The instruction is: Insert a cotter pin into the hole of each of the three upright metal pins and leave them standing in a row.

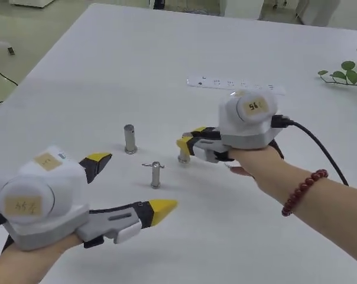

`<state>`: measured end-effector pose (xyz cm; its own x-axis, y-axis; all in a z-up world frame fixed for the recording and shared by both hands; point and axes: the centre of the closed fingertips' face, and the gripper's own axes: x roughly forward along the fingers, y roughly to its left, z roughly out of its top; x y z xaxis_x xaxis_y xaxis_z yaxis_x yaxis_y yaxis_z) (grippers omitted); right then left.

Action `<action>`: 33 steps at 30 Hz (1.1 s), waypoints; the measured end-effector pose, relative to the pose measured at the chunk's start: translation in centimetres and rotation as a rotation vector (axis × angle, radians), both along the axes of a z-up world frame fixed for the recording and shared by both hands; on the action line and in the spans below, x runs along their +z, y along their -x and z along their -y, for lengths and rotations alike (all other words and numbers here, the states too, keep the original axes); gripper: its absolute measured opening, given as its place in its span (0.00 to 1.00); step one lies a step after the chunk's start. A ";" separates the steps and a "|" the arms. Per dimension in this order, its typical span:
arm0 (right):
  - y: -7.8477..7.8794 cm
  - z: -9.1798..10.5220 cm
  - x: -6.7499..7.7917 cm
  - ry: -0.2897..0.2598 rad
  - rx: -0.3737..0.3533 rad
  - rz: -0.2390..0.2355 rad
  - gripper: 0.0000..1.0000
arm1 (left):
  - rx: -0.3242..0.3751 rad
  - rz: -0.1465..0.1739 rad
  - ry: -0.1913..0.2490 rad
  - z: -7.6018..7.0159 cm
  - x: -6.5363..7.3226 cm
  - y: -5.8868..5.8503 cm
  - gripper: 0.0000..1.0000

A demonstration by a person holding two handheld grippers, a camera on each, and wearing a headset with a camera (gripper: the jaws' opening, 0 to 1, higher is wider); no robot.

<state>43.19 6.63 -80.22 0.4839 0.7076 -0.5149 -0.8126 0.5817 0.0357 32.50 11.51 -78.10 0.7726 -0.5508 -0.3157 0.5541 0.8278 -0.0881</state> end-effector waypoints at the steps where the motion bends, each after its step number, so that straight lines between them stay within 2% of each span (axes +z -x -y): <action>1: 0.3 0.3 0.0 0.003 -0.002 0.000 0.13 | -0.003 0.002 -0.001 0.1 0.0 0.1 0.86; 8: 1.5 1.8 0.2 0.012 -0.034 0.009 0.13 | -0.014 0.013 -0.015 0.4 0.4 0.4 0.83; 14: 2.7 2.8 0.3 0.041 -0.092 0.032 0.13 | -0.026 0.019 -0.020 0.9 0.7 0.8 0.81; 22: 4.1 4.0 0.0 0.070 -0.192 0.029 0.13 | -0.043 0.028 -0.025 1.4 1.0 1.2 0.79; 25: 4.3 4.5 -0.2 0.064 -0.251 0.014 0.13 | -0.048 0.032 -0.026 1.5 1.1 1.3 0.78; 33: 5.2 4.8 -0.6 0.067 -0.345 0.007 0.13 | -0.061 0.039 -0.025 1.9 1.2 1.4 0.77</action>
<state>38.03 1.81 -80.79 0.6924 0.4669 -0.5501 -0.5682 0.8227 -0.0168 31.05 9.61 -76.88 0.7498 -0.5894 -0.3005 0.6060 0.7941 -0.0455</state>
